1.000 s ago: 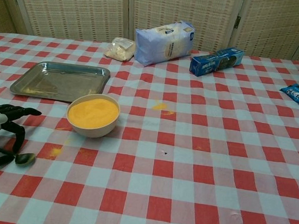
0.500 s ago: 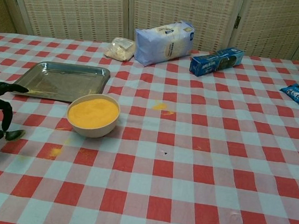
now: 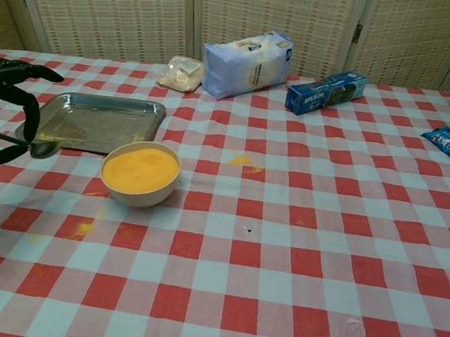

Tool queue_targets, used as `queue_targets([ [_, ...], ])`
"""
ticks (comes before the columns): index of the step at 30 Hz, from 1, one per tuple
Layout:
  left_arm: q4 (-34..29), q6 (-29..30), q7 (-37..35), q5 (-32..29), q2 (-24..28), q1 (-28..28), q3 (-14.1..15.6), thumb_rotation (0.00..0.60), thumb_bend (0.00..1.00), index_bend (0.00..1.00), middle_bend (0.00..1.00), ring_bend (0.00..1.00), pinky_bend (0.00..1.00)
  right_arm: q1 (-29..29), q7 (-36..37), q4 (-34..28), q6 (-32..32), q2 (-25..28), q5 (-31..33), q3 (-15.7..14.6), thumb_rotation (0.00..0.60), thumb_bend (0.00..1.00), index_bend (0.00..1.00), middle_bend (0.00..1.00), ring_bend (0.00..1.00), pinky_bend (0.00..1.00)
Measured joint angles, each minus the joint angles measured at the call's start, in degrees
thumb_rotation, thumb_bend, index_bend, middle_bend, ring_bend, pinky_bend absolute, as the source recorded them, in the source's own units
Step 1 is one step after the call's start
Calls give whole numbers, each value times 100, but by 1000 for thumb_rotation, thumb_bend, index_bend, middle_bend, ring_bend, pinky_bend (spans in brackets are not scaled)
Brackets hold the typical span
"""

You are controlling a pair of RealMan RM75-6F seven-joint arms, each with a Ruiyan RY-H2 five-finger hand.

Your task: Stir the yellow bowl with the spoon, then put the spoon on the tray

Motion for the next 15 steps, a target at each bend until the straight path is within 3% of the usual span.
queue_targets([
  [6, -308, -588, 719, -409, -261, -464, -276, 600, 558, 658, 56, 0, 0, -4, 86, 39, -1, 25, 61, 31, 600, 83, 0, 0, 0, 0],
  [15, -204, -1095, 1680, -1217, -849, -1005, -586, 600, 556, 652, 55, 0, 0, 9, 143, 69, -84, 43, 182, 70, 600, 83, 0, 0, 0, 0],
])
